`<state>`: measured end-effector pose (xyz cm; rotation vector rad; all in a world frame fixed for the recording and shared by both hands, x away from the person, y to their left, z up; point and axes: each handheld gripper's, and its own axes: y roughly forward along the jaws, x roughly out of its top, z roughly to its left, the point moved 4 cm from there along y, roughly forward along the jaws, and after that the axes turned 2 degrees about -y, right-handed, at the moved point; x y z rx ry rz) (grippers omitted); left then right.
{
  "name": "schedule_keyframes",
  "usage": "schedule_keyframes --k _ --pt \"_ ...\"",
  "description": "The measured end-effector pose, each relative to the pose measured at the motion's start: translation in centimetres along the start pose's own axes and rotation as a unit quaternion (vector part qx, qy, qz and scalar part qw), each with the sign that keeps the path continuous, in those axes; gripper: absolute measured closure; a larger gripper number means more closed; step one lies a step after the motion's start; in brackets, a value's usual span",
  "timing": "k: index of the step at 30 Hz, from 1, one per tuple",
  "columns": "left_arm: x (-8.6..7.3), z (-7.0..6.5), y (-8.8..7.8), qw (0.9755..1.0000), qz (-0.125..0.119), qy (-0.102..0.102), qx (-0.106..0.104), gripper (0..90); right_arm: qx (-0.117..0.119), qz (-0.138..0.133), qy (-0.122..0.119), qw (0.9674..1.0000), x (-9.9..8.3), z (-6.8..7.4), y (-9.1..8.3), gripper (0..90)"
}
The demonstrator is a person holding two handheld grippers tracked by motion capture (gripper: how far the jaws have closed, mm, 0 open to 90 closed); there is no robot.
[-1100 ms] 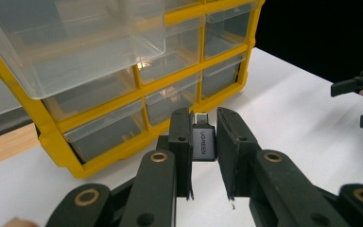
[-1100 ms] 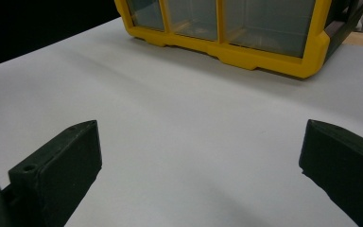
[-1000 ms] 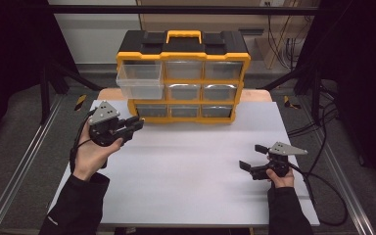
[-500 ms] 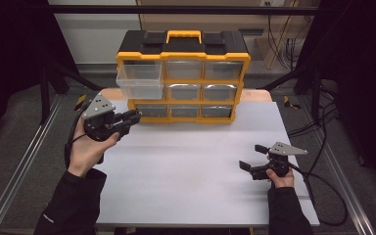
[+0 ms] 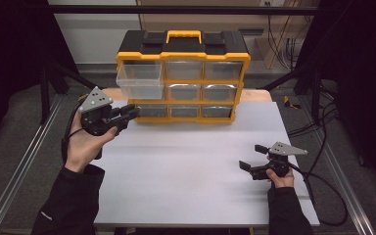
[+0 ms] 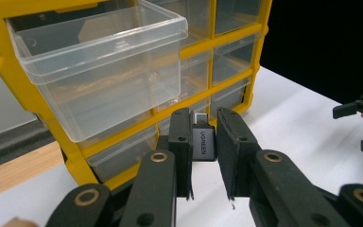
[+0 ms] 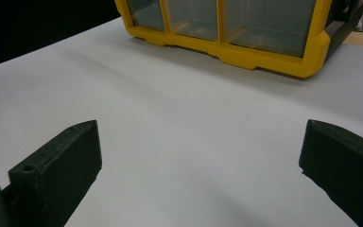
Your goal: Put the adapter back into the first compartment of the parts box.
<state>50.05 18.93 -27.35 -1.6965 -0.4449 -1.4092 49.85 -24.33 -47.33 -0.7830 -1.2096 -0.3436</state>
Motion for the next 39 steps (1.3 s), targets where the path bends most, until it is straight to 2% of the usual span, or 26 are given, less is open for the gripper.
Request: schedule_keyframes --k 10,11,29,30,31,39 --pt "1.1 0.2 -0.2 1.0000 -0.003 0.002 0.006 76.1 -0.001 0.000 -0.001 1.0000 0.0 0.0 0.0 0.5" --pt "1.2 0.3 -0.2 0.9999 -0.004 0.007 0.009 76.0 -0.001 0.000 -0.001 1.0000 0.0 0.0 0.0 0.5" --pt "3.2 1.1 0.1 0.9998 -0.004 0.003 0.017 76.1 -0.001 0.000 -0.001 1.0000 0.0 0.0 0.0 0.5" --pt "3.4 1.3 0.2 0.9996 -0.006 0.008 0.025 76.0 -0.001 0.000 0.000 1.0000 0.0 0.0 0.0 0.5" --pt "3.4 1.2 0.2 0.9998 -0.005 0.001 0.018 76.0 -0.001 0.000 0.000 1.0000 0.0 0.0 0.0 0.5" --pt "4.2 1.6 0.4 0.9996 -0.006 0.002 0.027 76.0 0.000 0.001 0.000 1.0000 0.0 0.0 0.0 0.5"
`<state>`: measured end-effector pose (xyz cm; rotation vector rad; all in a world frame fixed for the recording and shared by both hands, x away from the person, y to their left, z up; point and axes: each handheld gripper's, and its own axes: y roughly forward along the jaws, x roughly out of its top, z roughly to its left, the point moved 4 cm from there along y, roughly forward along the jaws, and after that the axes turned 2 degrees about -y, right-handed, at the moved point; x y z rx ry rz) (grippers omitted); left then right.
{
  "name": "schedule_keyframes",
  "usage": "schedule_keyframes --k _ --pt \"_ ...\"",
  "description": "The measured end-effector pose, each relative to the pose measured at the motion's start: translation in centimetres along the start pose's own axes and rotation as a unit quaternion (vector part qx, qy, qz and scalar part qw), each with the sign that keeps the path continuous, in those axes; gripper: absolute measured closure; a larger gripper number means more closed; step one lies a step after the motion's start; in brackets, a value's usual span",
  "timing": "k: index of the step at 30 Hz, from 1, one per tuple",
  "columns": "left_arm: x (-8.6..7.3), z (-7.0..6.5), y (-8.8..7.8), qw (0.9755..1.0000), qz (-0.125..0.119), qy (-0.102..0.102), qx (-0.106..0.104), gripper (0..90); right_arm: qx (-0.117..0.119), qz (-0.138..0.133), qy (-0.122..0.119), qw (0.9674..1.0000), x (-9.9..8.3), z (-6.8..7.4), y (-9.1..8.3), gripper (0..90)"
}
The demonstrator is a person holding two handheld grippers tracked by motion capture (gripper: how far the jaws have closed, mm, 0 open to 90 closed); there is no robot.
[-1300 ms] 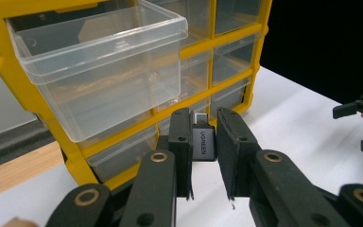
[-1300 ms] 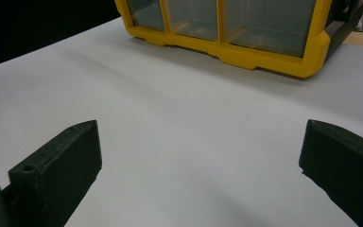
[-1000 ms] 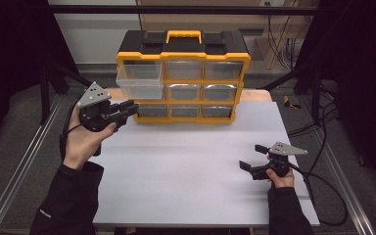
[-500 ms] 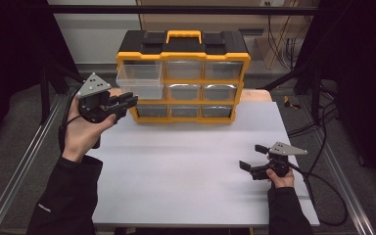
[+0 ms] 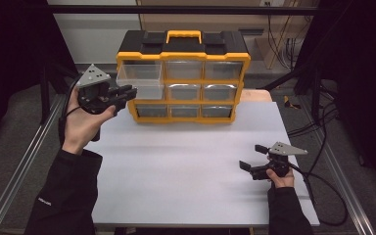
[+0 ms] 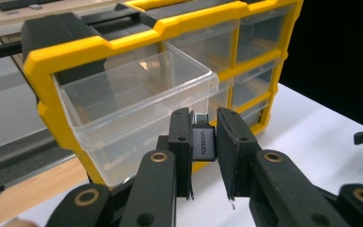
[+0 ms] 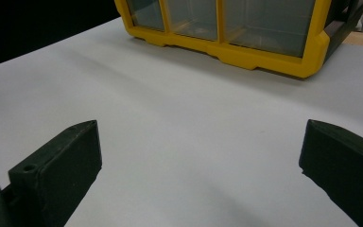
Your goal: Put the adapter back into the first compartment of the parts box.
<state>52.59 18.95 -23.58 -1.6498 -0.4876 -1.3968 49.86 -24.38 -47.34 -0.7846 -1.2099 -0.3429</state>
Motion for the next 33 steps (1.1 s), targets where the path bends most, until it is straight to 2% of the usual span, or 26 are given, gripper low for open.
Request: schedule_keyframes --k 14,28,33 --pt "1.4 0.7 0.2 0.9999 0.001 0.000 0.010 76.0 0.001 -0.001 0.002 1.0000 0.0 0.0 0.0 0.5" --pt "2.7 1.3 1.1 0.9996 -0.004 0.001 0.027 76.0 0.000 0.000 0.001 1.0000 -0.1 -0.1 0.0 0.5" --pt "2.9 1.8 1.6 0.9995 0.001 0.000 0.032 76.0 0.000 0.000 0.001 1.0000 0.0 0.0 0.0 0.5"
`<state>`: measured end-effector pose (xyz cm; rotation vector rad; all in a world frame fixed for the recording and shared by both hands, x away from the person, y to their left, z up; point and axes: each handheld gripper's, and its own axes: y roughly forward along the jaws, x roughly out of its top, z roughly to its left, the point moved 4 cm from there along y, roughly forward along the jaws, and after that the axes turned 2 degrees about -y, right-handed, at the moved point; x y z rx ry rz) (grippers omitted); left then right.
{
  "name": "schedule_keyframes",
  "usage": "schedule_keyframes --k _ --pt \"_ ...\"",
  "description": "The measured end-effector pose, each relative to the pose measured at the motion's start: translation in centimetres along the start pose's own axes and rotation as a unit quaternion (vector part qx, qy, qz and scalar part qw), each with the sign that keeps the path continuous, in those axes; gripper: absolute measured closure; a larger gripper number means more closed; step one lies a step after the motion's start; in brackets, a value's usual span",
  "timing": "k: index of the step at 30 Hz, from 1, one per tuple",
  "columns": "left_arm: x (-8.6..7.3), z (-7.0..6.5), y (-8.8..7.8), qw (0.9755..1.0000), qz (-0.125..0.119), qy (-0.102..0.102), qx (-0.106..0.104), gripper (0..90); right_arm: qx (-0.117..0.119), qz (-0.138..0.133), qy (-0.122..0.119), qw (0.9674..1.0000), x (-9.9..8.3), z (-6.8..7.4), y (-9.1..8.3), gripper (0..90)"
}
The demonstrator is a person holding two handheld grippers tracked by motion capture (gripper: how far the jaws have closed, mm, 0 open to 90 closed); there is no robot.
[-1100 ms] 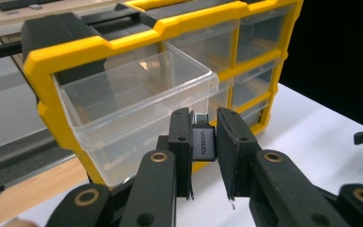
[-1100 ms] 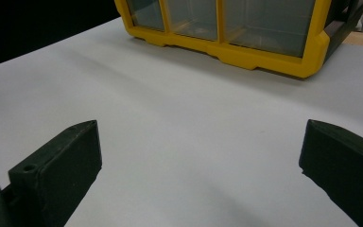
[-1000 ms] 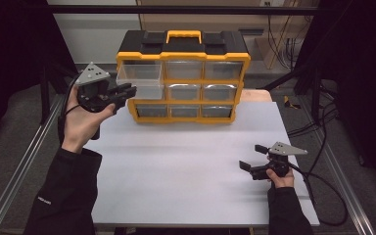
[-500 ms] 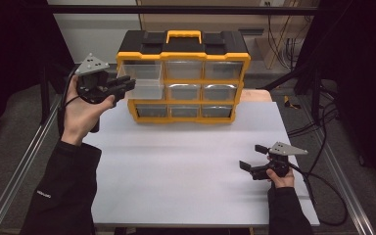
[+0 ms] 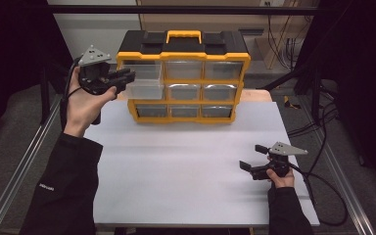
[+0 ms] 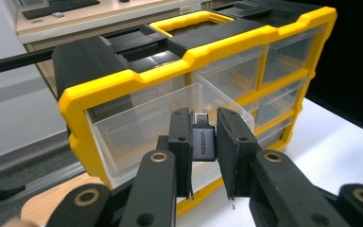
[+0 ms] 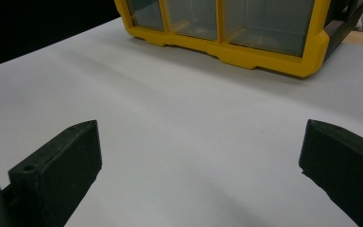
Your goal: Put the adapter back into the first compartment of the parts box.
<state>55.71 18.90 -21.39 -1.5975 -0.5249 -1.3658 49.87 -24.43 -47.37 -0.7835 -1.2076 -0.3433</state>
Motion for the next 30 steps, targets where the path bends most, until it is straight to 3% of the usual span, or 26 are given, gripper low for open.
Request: schedule_keyframes --k 30 --pt "0.6 2.0 3.5 0.9993 0.020 0.000 0.031 76.0 0.001 -0.001 0.000 1.0000 0.0 0.0 0.0 0.5"
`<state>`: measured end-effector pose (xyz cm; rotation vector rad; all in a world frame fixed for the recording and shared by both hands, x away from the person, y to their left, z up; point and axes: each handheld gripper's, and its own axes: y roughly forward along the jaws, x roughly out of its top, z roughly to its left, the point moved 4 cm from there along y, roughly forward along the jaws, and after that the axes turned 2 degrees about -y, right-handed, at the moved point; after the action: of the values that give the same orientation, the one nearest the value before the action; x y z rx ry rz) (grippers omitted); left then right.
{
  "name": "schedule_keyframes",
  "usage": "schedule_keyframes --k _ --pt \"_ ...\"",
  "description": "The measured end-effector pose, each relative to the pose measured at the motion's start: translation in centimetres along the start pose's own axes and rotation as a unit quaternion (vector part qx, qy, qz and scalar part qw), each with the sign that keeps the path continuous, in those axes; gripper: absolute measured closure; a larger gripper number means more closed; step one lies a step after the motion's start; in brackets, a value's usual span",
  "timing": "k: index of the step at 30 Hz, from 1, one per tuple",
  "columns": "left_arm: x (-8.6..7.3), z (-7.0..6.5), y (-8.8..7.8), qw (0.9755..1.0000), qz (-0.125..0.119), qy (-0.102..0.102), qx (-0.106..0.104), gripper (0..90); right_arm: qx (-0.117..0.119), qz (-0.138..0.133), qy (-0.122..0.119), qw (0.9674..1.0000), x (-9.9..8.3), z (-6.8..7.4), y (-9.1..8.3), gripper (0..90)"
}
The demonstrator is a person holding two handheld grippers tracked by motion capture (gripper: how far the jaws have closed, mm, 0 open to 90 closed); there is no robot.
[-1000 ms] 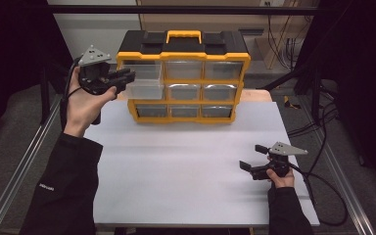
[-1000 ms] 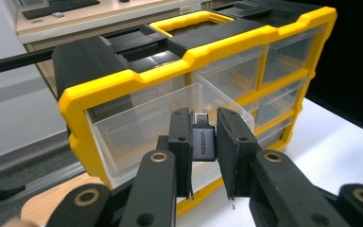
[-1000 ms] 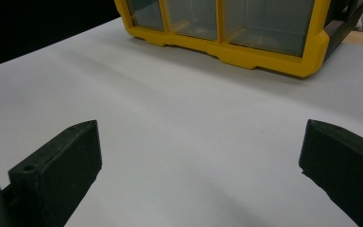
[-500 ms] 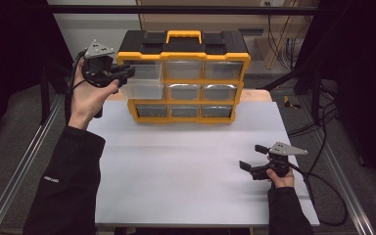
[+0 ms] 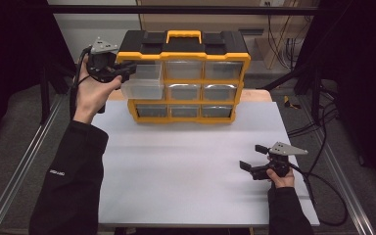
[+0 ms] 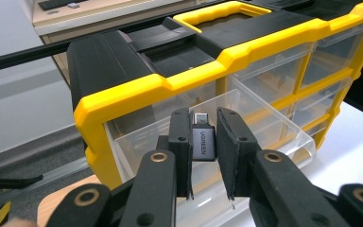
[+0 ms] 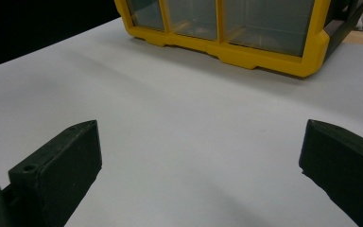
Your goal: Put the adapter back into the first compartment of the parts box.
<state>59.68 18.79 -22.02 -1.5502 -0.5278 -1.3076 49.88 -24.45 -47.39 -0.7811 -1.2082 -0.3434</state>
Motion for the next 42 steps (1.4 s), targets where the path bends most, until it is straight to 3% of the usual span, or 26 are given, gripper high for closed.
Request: schedule_keyframes --k 19,31,34,39,42 --pt "-0.7 0.1 2.0 0.9998 0.019 0.003 0.002 76.0 0.000 0.000 0.001 1.0000 0.0 0.0 0.0 0.5" --pt "-1.5 0.6 2.8 0.9997 0.023 -0.007 0.003 75.9 0.000 0.000 0.001 1.0000 0.0 0.0 0.0 0.5" --pt "-1.7 0.7 2.9 0.9995 0.026 -0.018 0.000 75.9 0.000 -0.001 0.001 1.0000 0.0 0.0 0.0 0.5" --pt "-1.7 0.8 2.8 0.9996 0.022 -0.017 0.002 75.1 0.000 -0.001 0.001 1.0000 0.0 0.0 0.0 0.5" --pt "-1.6 0.9 2.7 0.9998 0.012 -0.014 0.004 69.7 0.000 -0.001 0.001 1.0000 0.0 0.0 -0.1 0.5"
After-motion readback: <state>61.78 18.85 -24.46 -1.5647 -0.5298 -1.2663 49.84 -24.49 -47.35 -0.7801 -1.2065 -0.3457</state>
